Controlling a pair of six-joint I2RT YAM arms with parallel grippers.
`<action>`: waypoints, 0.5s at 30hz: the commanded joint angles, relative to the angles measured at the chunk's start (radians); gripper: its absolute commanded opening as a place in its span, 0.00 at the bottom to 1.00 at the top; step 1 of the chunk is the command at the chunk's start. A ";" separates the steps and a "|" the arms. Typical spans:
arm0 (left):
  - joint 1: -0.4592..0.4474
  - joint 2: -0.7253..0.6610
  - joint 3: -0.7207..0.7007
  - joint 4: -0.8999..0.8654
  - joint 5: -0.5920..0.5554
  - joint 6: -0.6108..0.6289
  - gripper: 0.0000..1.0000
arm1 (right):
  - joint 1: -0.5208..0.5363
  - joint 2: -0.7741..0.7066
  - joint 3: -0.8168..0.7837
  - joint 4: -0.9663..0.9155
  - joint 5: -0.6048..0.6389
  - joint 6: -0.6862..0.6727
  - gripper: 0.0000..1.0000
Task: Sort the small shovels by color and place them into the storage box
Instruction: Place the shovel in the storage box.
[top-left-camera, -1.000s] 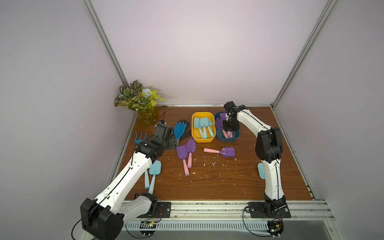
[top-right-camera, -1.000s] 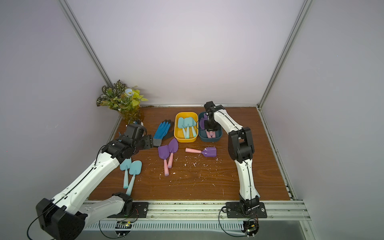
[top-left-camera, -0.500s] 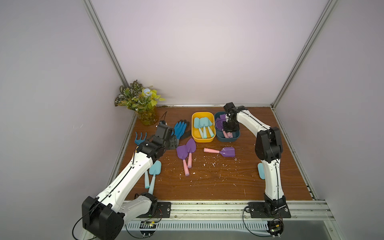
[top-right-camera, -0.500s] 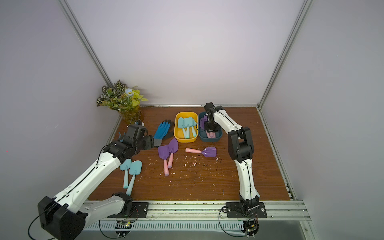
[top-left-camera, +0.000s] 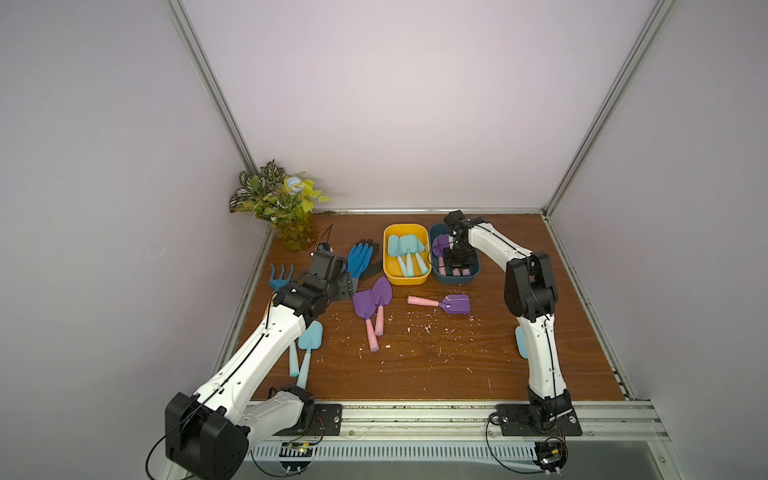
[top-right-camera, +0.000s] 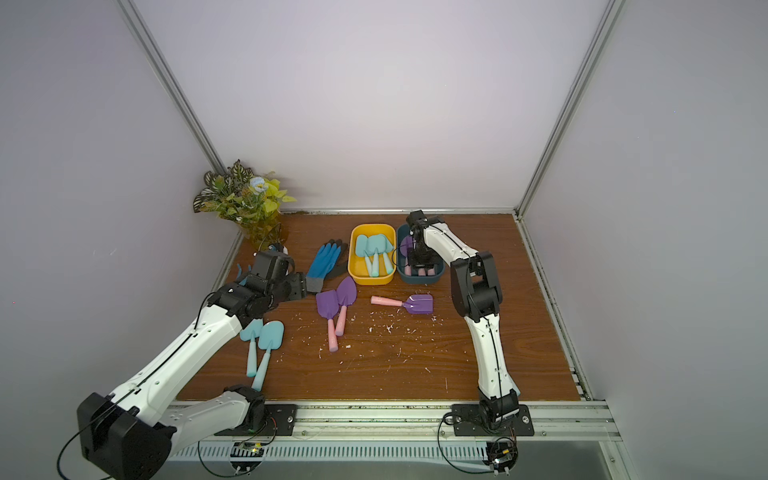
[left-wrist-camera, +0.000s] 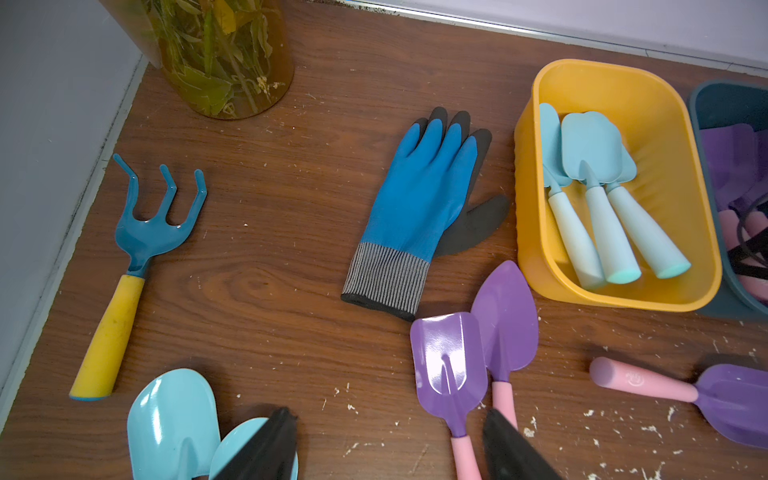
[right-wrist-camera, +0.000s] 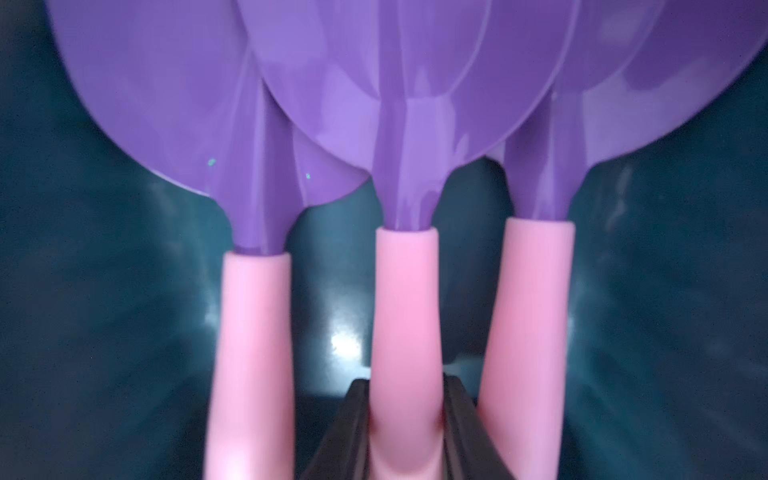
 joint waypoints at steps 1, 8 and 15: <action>0.015 -0.021 -0.007 0.002 0.004 0.017 0.73 | 0.006 -0.025 0.035 -0.017 0.012 -0.006 0.28; 0.016 -0.034 -0.005 0.002 0.008 0.016 0.73 | 0.011 -0.046 0.054 -0.034 0.029 -0.008 0.42; 0.016 -0.058 -0.004 -0.009 0.013 0.012 0.73 | 0.016 -0.100 0.073 -0.047 0.068 -0.002 0.44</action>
